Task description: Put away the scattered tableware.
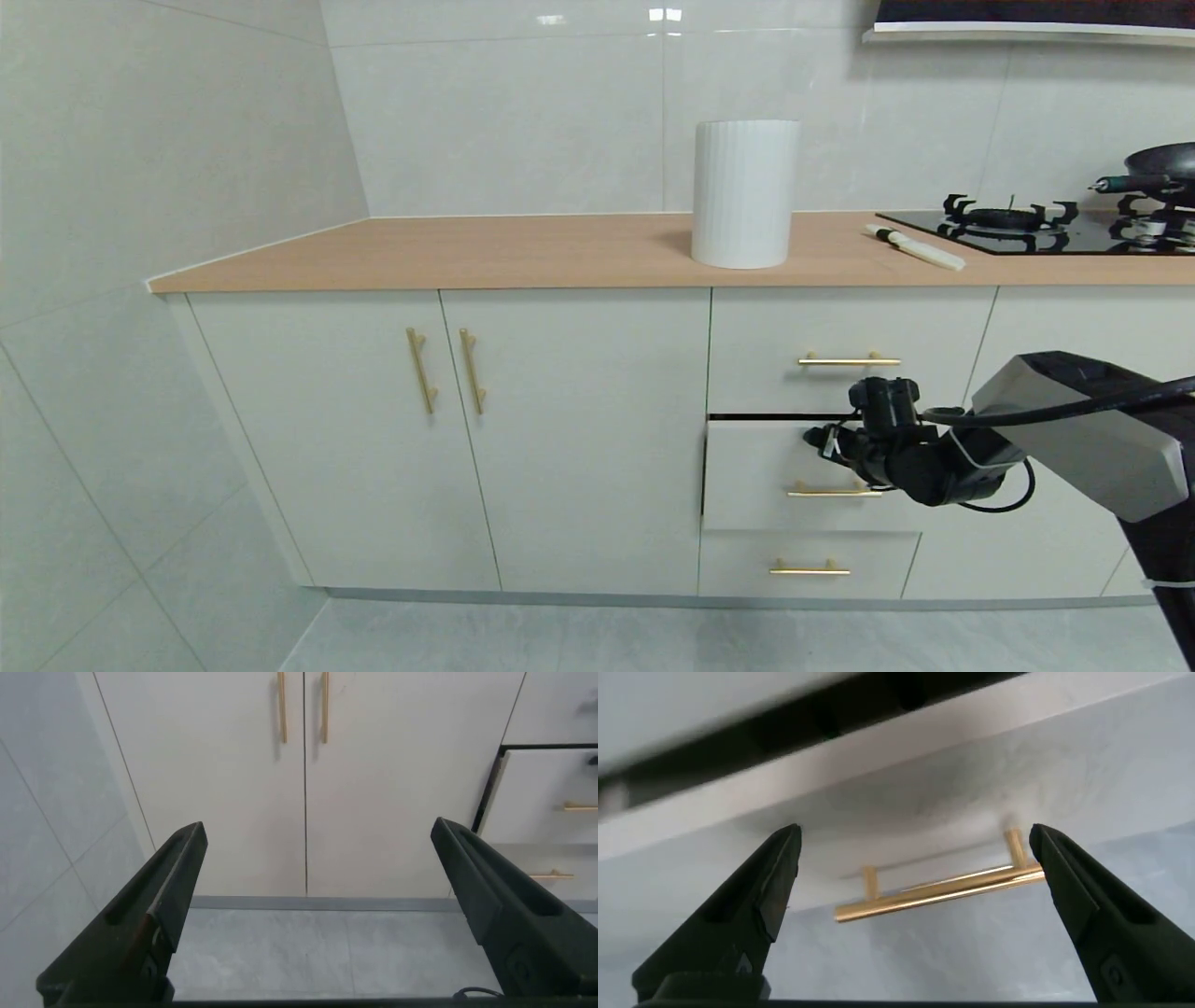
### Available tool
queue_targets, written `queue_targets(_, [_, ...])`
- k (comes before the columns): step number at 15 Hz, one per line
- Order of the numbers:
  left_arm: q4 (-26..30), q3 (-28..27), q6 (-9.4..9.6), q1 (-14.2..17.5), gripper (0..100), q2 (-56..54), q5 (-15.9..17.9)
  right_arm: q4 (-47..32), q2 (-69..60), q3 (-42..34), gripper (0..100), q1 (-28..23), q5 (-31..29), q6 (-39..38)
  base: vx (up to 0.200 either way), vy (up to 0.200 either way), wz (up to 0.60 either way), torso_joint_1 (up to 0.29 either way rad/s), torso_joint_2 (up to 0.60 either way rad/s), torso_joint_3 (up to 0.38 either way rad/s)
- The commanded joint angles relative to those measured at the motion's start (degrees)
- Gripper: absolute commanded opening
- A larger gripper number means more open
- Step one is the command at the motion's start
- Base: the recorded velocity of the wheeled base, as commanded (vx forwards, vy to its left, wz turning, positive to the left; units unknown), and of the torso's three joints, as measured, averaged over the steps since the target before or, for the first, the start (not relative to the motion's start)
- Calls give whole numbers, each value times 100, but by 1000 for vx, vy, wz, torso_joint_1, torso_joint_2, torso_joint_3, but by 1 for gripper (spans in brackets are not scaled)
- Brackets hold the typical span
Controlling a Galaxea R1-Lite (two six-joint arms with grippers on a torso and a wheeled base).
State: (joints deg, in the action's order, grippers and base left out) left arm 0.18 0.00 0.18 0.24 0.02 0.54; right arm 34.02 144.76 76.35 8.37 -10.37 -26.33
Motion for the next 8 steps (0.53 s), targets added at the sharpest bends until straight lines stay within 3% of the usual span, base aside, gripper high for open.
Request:
queue_targets(1, [-1,0,-1,2,100,-2,-1,-10,131,187,100,-3,0,-56,0,0,0,0,0,0])
queue_targets(8, [-1,0,-1,2,100,-2,-1,-27,395,715,100,-99,-8,-390,0,0,0,0,0,0])
